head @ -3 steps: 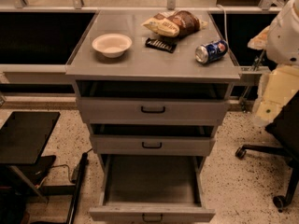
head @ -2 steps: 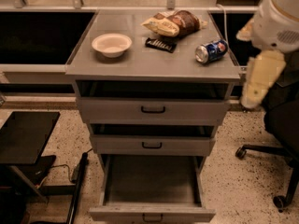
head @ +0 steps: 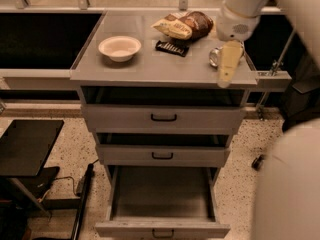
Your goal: Place pepsi can into bottom drawer
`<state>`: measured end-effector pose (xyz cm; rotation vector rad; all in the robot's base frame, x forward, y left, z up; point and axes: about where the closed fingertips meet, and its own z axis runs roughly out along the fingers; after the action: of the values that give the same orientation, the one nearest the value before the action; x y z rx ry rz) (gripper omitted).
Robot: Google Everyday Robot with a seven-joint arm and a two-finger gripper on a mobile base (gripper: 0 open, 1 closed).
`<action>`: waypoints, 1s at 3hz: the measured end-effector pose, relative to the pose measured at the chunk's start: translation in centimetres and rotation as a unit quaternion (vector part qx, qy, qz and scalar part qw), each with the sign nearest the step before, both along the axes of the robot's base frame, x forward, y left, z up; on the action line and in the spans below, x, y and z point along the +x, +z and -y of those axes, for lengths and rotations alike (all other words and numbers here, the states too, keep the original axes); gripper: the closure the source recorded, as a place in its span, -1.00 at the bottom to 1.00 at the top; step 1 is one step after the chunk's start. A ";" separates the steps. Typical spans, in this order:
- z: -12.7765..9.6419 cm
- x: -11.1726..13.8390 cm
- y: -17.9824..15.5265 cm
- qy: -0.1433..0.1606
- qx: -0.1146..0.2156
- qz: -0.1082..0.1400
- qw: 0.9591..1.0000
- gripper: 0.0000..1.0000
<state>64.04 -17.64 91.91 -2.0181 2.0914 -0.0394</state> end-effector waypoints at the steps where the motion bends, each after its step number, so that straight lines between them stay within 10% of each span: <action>1: -0.9 5.3 -1.7 0.012 0.016 0.016 1.000 -1.00; 3: -0.7 8.0 -0.3 -0.001 0.033 0.062 0.998 -1.00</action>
Offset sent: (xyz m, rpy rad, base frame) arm 0.0477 0.0079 -0.0167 0.0264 -0.0245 0.0222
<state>72.08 -16.96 91.64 -1.9240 1.9939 -0.0917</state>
